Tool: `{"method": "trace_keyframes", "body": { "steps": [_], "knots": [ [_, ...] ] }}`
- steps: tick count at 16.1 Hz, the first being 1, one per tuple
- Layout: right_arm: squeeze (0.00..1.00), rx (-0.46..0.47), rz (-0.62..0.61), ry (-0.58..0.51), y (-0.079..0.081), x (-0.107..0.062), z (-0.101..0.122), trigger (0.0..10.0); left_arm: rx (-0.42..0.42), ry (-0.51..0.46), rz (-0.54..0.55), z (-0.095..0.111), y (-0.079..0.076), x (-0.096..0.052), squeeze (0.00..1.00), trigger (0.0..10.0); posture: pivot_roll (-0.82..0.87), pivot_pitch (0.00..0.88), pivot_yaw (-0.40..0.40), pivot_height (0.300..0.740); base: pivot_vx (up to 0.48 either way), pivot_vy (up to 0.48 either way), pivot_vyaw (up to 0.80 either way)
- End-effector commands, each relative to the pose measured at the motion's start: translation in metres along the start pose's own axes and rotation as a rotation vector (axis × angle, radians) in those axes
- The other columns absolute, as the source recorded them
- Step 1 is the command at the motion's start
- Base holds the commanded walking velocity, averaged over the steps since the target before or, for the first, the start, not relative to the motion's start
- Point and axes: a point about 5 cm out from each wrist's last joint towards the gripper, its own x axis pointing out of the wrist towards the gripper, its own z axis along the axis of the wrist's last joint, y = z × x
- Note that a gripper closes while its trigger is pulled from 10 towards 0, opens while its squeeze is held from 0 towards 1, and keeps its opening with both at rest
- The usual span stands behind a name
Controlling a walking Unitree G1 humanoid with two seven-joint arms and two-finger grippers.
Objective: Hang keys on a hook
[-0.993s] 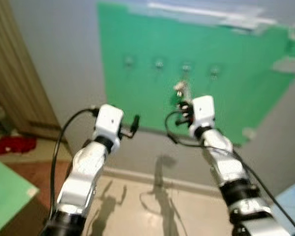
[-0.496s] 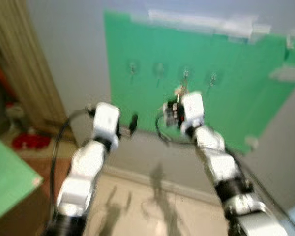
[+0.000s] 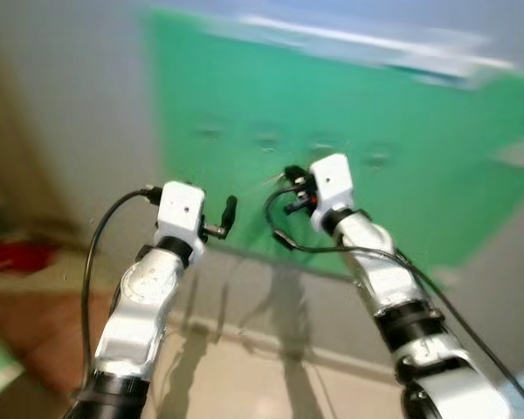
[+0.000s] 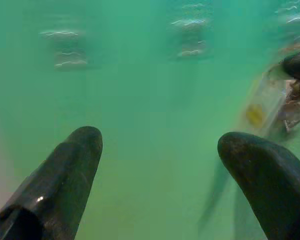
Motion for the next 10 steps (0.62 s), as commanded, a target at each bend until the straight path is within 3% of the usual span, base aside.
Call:
{"method": "trace_keyframes", "body": {
  "steps": [1,5,10],
  "knots": [
    [0.00,-0.004,0.021,-0.031,0.006,0.005,0.009,0.0,0.027,-0.013,0.013,0.004,0.006,-0.002,0.00,10.0,0.04,0.000,-0.041,0.740,0.000,0.000,0.00],
    [0.00,-0.063,0.066,-0.081,0.004,0.007,0.028,0.0,0.022,-0.009,0.000,0.003,0.004,-0.004,0.00,10.0,0.03,0.000,-0.036,0.740,0.000,0.000,0.00],
    [0.00,-0.058,0.066,-0.086,0.001,0.007,0.031,0.0,0.020,-0.011,0.000,0.003,0.003,-0.004,0.00,10.0,0.03,0.000,-0.040,0.740,0.000,0.000,0.00]
  ]
}}
